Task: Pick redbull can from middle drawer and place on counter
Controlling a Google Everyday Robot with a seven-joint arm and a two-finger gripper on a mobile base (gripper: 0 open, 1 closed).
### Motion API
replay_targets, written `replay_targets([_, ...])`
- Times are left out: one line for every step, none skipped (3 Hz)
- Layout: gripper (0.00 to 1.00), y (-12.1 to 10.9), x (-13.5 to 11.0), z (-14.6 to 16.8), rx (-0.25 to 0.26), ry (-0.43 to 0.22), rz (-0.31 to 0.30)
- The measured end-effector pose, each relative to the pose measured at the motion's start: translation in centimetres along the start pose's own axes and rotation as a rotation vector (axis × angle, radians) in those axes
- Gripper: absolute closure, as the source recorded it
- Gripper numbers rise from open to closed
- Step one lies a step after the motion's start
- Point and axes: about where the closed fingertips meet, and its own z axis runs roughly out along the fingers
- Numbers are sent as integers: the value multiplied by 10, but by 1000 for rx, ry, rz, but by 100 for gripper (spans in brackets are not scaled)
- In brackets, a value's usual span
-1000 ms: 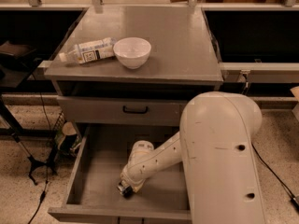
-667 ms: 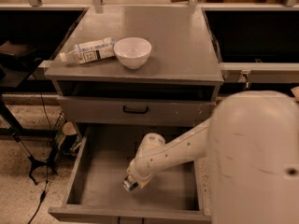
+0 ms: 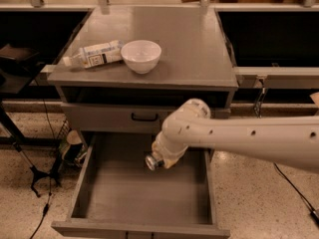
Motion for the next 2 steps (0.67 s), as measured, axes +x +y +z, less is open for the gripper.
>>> replay_targets([100, -33, 8, -84, 8, -19, 11])
replay_targets([100, -50, 10, -150, -14, -21, 37])
